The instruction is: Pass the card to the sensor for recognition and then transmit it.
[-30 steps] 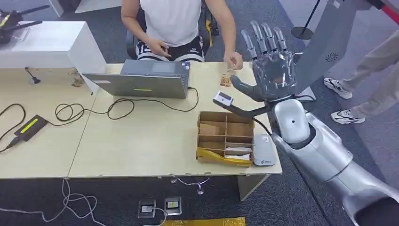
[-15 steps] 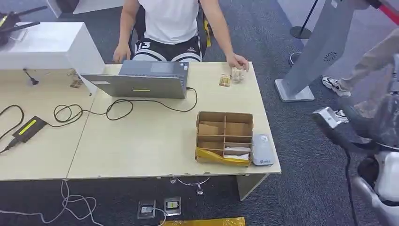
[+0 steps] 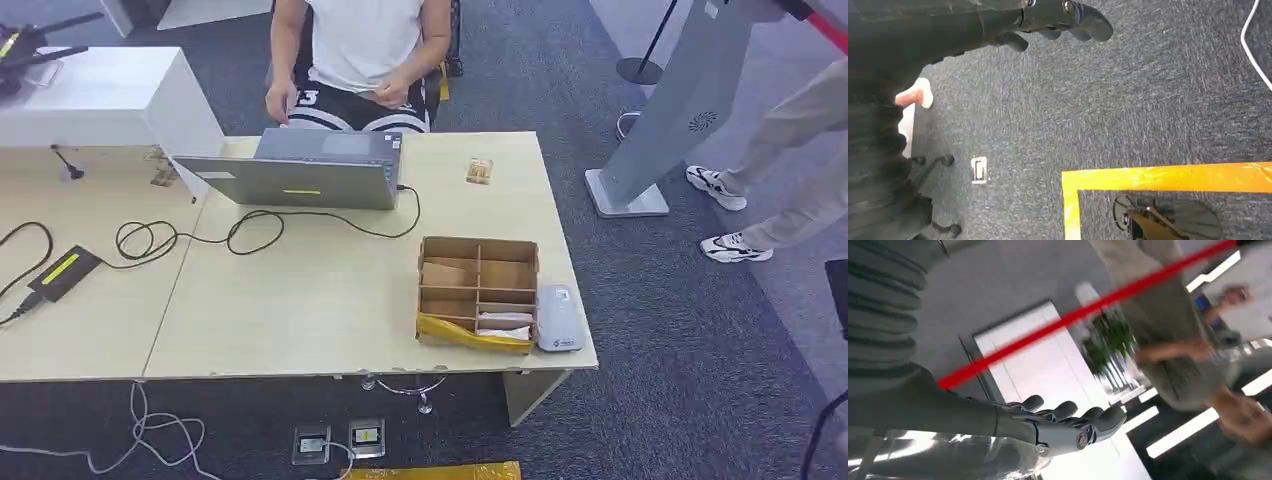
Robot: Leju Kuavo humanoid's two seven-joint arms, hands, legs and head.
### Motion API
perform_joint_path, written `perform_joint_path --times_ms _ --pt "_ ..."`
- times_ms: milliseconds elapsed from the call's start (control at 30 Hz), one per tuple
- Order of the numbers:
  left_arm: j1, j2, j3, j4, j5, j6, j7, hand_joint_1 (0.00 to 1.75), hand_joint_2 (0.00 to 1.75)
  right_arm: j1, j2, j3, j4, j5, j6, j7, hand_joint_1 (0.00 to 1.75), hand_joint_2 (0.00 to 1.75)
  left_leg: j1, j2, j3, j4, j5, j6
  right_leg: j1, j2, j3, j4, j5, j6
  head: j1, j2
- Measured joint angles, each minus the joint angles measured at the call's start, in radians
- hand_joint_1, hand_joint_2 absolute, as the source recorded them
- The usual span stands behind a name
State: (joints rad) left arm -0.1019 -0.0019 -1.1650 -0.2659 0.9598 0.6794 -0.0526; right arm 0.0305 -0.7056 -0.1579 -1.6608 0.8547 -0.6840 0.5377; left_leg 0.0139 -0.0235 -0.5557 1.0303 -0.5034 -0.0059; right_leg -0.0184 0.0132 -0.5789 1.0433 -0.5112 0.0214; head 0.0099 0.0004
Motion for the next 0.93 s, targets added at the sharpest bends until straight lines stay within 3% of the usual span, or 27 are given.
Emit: perform_joint_path --times_ms 267,567,767,933 --pt "-0.003 0.000 0.000 0.000 -0.014 -0.024 -0.003 0.00 1.75 0.056 0.145 -0.016 0.335 -0.162 -0.001 -0.154 0.00 1.75 0.000 0.000 -0.001 -0.001 0.000 0.000 0.001 -0.001 -0.002 0.000 -0.001 0.000 -0.001 0.000" --pt "-0.007 0.010 0.000 0.000 -0.020 -0.033 -0.003 0.00 1.75 0.016 0.298 -0.012 0.765 -0.372 0.017 -0.315 0.00 1.75 0.002 0.003 -0.001 -0.002 0.000 -0.001 0.002 0.002 -0.002 0.000 -0.001 -0.002 0.000 0.000" --pt "-0.009 0.015 0.000 0.000 -0.008 -0.031 -0.003 0.00 1.75 -0.026 0.367 -0.014 1.015 -0.509 0.046 -0.355 0.00 1.75 0.002 0.004 0.000 -0.002 0.000 -0.001 0.002 0.004 -0.002 0.000 -0.001 -0.002 0.001 0.000" --pt "-0.010 0.018 0.000 0.000 -0.005 -0.032 0.011 0.00 1.75 -0.057 0.436 -0.021 1.192 -0.609 0.139 -0.289 0.00 1.75 0.002 0.004 0.000 -0.002 -0.001 -0.001 0.002 0.004 -0.002 0.000 -0.001 -0.002 0.000 0.000"
